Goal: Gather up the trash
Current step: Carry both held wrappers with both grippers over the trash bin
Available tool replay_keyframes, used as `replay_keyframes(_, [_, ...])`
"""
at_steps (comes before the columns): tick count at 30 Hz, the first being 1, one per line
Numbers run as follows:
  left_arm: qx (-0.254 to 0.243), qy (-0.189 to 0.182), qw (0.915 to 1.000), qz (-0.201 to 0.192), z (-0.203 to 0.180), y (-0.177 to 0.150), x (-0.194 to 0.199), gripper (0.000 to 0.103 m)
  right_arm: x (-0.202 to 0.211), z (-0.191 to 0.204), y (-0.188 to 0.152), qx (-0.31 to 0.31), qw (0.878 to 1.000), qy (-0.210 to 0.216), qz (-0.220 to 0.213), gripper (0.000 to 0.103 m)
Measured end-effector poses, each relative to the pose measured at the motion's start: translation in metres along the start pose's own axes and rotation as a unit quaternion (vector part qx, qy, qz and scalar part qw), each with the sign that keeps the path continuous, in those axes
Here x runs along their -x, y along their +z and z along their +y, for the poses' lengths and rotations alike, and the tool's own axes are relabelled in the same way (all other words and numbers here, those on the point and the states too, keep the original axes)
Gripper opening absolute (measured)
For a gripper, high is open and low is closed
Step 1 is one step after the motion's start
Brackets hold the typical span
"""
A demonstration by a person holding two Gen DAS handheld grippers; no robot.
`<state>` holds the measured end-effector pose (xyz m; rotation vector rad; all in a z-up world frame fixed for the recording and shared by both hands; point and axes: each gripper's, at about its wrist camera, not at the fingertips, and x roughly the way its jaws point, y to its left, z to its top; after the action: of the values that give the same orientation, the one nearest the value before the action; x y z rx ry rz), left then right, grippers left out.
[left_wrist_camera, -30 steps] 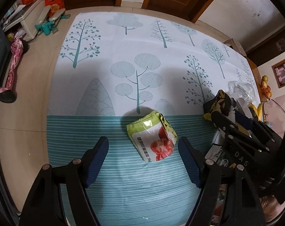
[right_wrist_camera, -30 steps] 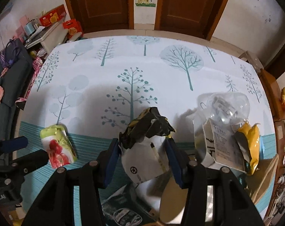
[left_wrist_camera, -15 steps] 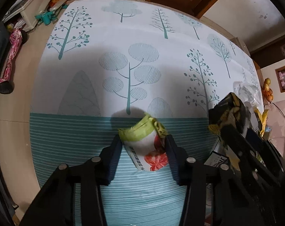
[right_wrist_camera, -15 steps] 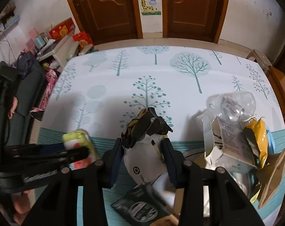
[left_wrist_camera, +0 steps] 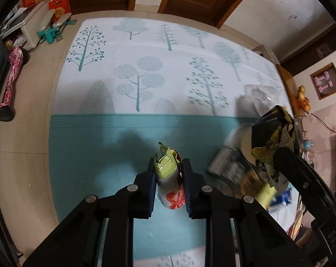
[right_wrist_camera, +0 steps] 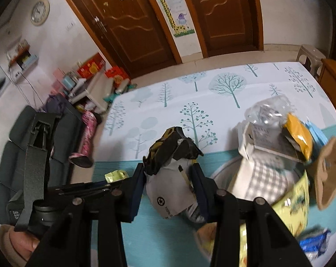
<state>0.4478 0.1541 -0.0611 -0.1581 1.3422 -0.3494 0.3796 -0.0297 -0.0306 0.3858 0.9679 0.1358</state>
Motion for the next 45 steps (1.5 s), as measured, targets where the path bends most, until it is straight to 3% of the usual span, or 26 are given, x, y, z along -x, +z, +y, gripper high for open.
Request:
replay_keyframes(7, [-0.031,-0.018,0.999,-0.025,-0.038,-0.067,0.057,0.019,0.065,-0.007,-0.05,-0.009,0.999,0.032,-0.015,0.042])
replay_keyframes(13, [-0.035,-0.029,0.998,-0.044,-0.088,-0.148,0.095,0.019,0.131,-0.03,-0.113,-0.006,0.998,0.059,-0.015,0.042])
replay_keyframes(25, [-0.055,-0.023,0.9975,-0.038,-0.178,-0.302,0.108,0.019,0.234,-0.111,-0.247,-0.016,0.997,0.073,0.003,0.042])
replay_keyframes(33, [-0.096,-0.006,0.9953,0.005,-0.212,-0.381,0.082,0.019,0.246,-0.157,-0.315,-0.059,0.995,0.071,0.026,0.042])
replay_keyframes(45, [-0.133,0.016,0.9891,0.061,-0.212,-0.427,0.005,0.019,0.202,-0.196,-0.394,-0.134,0.987,0.063,0.058,0.042])
